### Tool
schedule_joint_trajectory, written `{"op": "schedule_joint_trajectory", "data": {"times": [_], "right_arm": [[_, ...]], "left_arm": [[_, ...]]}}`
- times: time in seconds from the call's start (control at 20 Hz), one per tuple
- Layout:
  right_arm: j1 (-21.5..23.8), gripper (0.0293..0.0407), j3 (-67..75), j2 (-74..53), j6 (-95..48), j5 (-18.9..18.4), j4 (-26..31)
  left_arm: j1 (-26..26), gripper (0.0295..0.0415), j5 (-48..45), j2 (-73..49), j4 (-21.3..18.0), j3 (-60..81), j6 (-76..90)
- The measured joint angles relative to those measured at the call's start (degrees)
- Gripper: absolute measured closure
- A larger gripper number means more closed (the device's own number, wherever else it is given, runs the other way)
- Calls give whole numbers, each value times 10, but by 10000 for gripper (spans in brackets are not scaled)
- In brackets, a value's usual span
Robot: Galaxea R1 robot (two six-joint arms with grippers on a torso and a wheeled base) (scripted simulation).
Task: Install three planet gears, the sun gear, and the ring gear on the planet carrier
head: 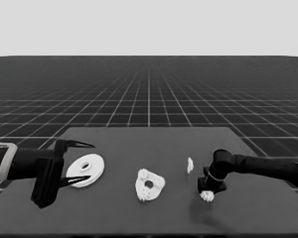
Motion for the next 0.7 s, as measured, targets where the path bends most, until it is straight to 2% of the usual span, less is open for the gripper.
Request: {"op": "schedule_joint_trajectory", "data": {"times": [0.05, 0.4, 0.45, 0.55, 0.7], "right_arm": [[0, 390, 0, 0, 0, 0, 0], [0, 390, 0, 0, 0, 0, 0], [45, 390, 41, -17, 14, -29, 42], [103, 390, 67, -29, 24, -52, 91], [128, 390, 72, -31, 25, -61, 114]], "left_arm": [[0, 326, 0, 0, 0, 0, 0], [0, 326, 0, 0, 0, 0, 0], [0, 326, 0, 0, 0, 0, 0], [0, 326, 0, 0, 0, 0, 0], [0, 326, 0, 0, 0, 0, 0]]}}
